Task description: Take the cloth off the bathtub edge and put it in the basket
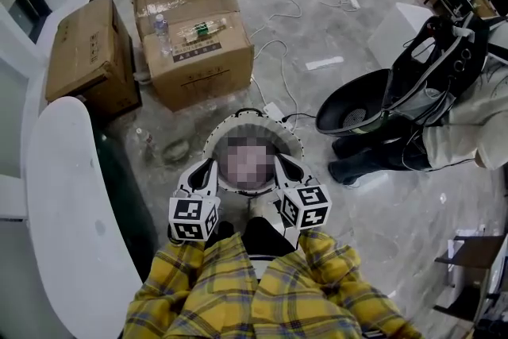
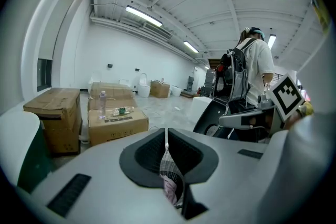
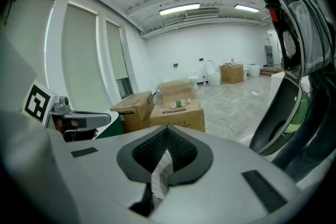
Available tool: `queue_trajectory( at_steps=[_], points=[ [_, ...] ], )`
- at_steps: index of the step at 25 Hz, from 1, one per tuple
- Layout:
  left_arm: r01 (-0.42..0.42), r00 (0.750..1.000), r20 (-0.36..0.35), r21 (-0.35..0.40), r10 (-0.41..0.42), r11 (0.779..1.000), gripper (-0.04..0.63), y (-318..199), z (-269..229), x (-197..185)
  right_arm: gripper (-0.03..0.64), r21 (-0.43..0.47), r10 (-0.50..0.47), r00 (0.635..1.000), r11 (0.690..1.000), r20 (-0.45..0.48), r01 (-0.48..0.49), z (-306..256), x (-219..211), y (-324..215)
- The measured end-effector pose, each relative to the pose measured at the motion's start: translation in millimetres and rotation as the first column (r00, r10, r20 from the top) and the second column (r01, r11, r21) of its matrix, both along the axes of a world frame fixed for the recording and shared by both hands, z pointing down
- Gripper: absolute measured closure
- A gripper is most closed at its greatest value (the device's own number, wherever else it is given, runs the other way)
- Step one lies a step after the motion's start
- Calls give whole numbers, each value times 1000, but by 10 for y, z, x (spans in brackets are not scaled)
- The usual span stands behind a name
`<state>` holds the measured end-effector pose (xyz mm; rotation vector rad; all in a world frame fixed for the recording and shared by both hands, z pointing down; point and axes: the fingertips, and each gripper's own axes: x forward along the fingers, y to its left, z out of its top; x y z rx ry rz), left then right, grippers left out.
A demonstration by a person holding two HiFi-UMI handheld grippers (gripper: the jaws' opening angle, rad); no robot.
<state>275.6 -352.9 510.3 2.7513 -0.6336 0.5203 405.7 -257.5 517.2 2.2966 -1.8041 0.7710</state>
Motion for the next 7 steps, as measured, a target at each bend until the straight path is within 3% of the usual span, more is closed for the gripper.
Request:
queue_trajectory(
  at_steps=[7],
  points=[
    [23,1000,-17,5,-23,1000,565,16,-131,-75,591,20,19,1000,1000,5,-19,-98,17,44]
  ],
)
